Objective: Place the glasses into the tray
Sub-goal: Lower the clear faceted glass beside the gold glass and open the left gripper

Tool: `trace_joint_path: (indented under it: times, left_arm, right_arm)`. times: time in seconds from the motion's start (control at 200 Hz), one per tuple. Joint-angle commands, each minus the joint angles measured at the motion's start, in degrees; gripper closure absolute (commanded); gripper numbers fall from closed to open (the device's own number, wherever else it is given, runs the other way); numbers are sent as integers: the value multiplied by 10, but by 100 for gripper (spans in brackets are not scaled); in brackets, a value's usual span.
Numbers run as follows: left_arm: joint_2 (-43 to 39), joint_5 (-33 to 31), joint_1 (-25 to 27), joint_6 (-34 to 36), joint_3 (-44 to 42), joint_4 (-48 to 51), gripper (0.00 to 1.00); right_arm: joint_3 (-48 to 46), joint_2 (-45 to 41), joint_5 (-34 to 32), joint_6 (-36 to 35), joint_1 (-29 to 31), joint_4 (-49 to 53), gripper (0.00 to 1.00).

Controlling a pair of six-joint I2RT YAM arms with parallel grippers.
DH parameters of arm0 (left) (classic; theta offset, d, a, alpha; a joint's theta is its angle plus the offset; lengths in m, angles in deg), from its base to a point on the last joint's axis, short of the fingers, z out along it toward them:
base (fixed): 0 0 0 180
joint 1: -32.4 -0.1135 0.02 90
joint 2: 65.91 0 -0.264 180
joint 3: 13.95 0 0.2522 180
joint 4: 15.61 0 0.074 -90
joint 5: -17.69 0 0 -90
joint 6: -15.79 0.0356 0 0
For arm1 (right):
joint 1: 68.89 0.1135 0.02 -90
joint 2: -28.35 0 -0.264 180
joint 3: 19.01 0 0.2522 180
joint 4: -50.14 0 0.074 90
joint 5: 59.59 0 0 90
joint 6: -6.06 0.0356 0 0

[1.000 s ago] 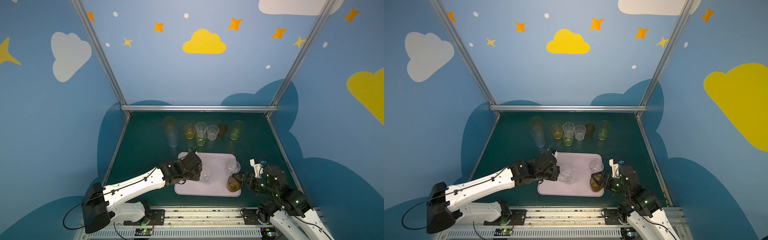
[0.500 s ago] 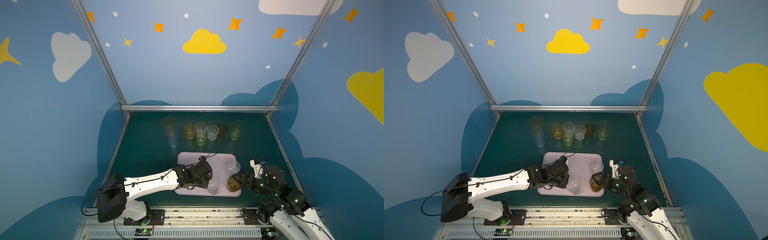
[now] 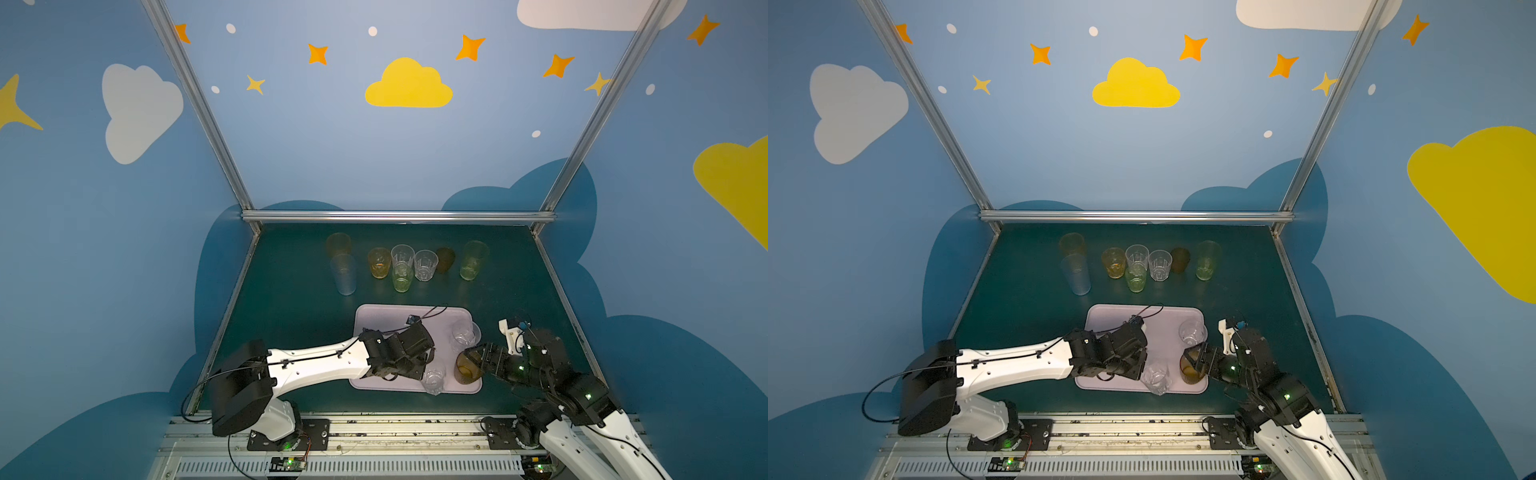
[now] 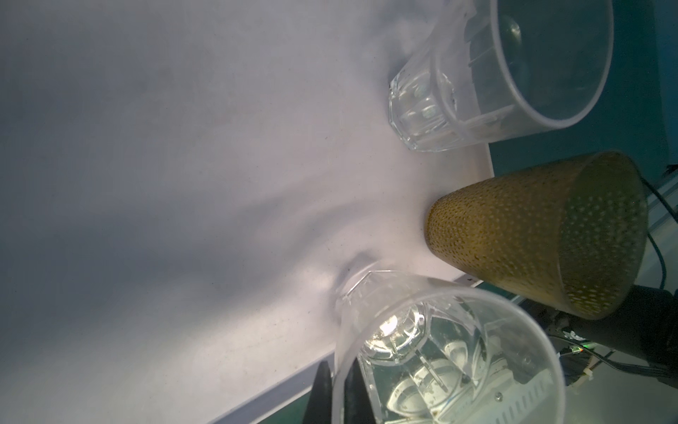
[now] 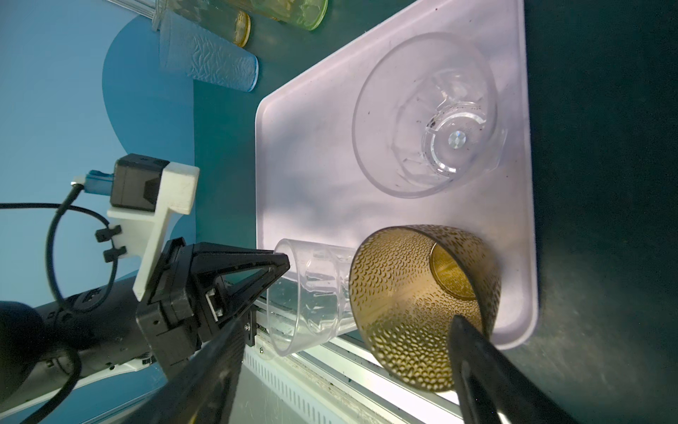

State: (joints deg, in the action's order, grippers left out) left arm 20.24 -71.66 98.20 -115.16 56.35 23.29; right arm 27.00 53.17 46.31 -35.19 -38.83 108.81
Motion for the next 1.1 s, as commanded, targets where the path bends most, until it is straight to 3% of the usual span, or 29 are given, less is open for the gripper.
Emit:
trace_joint_path:
  times: [0.0, 0.876, 1.021, 1.096]
  left_arm:
    - [12, -12, 3, 6, 21, 8, 96]
    - [83, -37, 3, 18, 86, 42, 96]
    - [76, -43, 3, 18, 86, 45, 79]
    - [72, -46, 2, 18, 86, 45, 76]
  right_arm:
    - [13, -11, -10, -8, -3, 17, 14]
    - [5, -18, -29, -8, -3, 24, 14]
    - [7, -19, -29, -8, -2, 24, 14]
    - [7, -20, -29, -8, -3, 25, 14]
